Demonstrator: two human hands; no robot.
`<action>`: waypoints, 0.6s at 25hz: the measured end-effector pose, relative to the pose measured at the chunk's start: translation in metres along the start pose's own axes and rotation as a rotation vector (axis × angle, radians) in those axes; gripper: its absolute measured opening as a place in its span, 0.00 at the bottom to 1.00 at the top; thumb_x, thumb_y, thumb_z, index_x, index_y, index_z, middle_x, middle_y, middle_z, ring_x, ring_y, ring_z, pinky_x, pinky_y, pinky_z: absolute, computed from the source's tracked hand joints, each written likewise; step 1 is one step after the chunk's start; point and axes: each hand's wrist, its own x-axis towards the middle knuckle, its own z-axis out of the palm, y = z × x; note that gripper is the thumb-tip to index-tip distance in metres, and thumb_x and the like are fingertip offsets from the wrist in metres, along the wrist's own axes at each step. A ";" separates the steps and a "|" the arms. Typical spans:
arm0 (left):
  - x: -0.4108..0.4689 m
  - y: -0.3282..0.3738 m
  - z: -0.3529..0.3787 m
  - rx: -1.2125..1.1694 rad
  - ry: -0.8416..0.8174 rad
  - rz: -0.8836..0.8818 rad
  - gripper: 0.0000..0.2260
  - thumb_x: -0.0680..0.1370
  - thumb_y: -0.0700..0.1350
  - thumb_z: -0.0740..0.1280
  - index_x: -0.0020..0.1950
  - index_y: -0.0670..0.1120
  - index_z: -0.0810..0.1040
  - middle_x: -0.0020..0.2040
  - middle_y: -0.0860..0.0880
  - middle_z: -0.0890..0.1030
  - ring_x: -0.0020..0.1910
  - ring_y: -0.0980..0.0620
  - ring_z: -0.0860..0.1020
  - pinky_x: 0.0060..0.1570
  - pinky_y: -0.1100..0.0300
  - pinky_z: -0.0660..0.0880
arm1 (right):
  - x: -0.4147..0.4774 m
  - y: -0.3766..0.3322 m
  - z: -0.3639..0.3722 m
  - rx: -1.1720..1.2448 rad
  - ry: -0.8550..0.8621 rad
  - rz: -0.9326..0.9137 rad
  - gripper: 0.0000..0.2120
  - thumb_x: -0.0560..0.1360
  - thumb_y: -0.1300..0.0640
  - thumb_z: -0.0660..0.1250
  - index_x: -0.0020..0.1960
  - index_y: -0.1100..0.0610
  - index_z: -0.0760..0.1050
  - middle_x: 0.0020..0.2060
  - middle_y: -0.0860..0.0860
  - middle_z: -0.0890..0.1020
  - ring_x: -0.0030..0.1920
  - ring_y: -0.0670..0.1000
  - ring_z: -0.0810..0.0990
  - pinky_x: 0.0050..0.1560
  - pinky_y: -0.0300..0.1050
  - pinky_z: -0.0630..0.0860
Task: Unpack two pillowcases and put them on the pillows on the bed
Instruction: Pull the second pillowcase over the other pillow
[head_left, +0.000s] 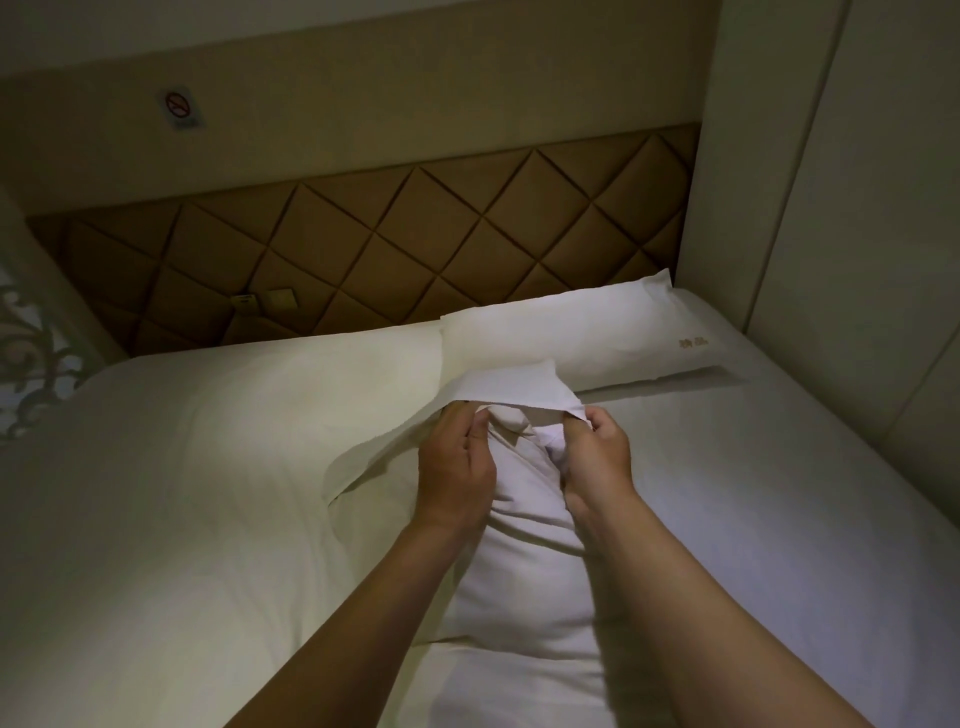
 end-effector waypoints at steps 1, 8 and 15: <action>0.002 0.003 0.001 0.006 -0.015 -0.012 0.10 0.83 0.46 0.59 0.57 0.47 0.78 0.54 0.54 0.81 0.53 0.58 0.78 0.50 0.76 0.73 | -0.004 0.000 0.004 -0.076 -0.061 -0.059 0.07 0.80 0.56 0.63 0.50 0.54 0.80 0.46 0.58 0.84 0.46 0.56 0.83 0.47 0.51 0.80; 0.021 0.000 0.015 0.192 -0.168 0.128 0.17 0.82 0.46 0.61 0.71 0.48 0.73 0.72 0.50 0.72 0.70 0.53 0.70 0.66 0.70 0.64 | -0.026 0.005 0.009 -0.333 -0.354 -0.322 0.16 0.81 0.41 0.58 0.62 0.45 0.77 0.53 0.45 0.84 0.56 0.45 0.81 0.57 0.45 0.79; 0.032 -0.007 0.014 0.520 0.026 0.336 0.11 0.72 0.46 0.76 0.48 0.41 0.81 0.55 0.40 0.79 0.51 0.43 0.76 0.48 0.54 0.79 | -0.045 0.002 -0.005 -0.744 -0.351 -0.670 0.06 0.83 0.47 0.57 0.50 0.48 0.66 0.31 0.47 0.76 0.32 0.45 0.76 0.33 0.39 0.70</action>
